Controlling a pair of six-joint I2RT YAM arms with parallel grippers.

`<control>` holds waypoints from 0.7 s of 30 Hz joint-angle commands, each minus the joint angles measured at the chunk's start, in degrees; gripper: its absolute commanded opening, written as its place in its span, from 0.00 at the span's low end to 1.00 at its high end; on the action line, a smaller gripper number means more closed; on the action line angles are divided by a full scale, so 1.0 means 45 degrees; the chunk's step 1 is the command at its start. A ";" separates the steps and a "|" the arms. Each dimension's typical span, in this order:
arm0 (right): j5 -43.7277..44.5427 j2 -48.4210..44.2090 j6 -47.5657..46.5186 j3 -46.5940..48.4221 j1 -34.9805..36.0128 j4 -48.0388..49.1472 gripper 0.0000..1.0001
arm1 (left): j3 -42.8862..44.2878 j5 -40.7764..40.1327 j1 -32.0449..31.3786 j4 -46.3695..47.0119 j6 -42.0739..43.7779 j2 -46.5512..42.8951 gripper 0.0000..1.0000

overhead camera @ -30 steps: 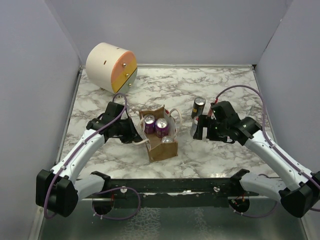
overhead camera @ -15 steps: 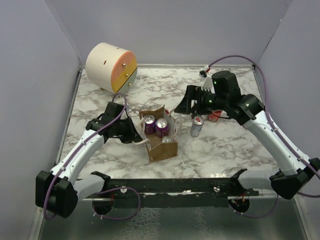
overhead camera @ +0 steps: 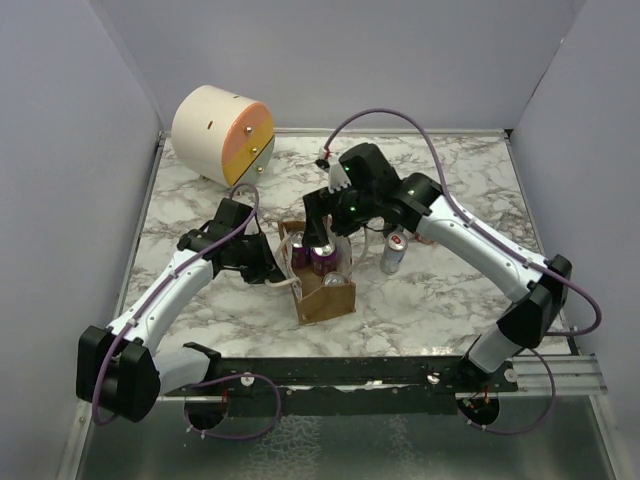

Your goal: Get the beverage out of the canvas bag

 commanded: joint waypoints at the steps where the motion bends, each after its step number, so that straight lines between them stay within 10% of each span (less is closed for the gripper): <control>1: 0.2200 0.1550 -0.2073 0.1640 0.0683 -0.1720 0.89 | 0.0516 -0.0288 0.0048 -0.0233 0.0286 0.0348 0.00; 21: 0.4826 0.4787 -0.4007 0.2167 0.0921 -0.1776 0.87 | 0.0163 -0.0773 0.0055 -0.0122 -0.0592 0.0319 0.00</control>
